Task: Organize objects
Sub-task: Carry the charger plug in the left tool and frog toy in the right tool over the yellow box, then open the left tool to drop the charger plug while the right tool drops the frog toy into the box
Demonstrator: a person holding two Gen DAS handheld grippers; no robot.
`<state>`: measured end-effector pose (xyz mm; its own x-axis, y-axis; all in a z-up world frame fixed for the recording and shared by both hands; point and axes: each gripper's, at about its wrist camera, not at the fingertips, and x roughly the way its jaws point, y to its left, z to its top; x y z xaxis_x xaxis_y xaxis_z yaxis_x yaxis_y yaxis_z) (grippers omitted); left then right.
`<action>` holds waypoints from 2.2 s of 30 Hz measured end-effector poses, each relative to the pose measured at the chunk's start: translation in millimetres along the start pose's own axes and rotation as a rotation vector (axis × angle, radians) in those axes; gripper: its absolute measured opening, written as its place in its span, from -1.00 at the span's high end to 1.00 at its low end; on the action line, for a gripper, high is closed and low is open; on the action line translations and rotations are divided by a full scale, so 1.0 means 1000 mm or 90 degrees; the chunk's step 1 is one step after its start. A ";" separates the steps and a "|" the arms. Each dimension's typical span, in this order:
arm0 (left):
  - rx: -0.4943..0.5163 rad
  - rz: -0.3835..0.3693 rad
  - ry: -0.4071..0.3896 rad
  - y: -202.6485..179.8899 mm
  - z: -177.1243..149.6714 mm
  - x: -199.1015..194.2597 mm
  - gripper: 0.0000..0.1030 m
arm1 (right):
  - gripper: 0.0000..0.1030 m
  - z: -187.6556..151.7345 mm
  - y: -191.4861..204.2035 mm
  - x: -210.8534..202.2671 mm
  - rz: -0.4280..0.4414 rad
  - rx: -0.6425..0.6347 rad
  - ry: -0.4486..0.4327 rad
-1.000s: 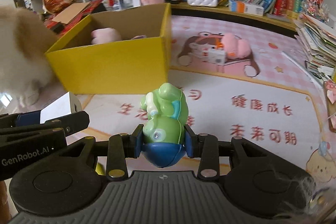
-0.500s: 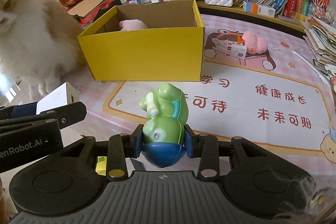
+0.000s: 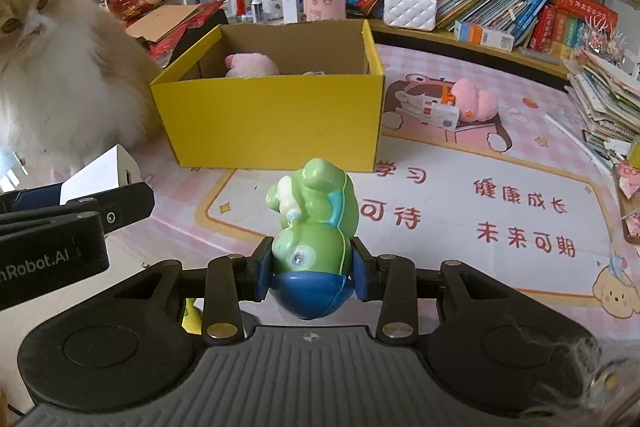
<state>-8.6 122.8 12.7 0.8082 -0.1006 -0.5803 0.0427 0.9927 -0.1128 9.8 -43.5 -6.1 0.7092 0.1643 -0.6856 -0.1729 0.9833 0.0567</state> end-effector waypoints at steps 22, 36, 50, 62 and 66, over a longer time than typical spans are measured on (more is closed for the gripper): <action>-0.006 0.060 -0.086 -0.013 0.103 0.080 -0.26 | 0.29 0.141 -0.021 0.076 0.032 -0.071 -0.104; -0.007 0.126 0.024 -0.007 0.110 0.174 -0.27 | 0.28 0.165 -0.020 0.180 0.055 -0.221 0.025; -0.006 0.128 -0.032 -0.007 0.121 0.154 -0.51 | 0.04 0.180 -0.030 0.166 0.052 -0.158 -0.031; 0.003 0.077 -0.105 -0.020 0.108 0.076 -0.63 | 0.04 0.152 -0.049 0.073 0.013 -0.031 -0.120; 0.005 0.082 -0.089 -0.018 0.086 0.060 -0.75 | 0.02 0.123 -0.046 0.052 -0.023 -0.021 -0.122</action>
<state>89.5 105.0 49.8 0.8811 0.0374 -0.4715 -0.0624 0.9973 -0.0376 138.7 -70.8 44.9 0.8323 0.1444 -0.5352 -0.1650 0.9862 0.0094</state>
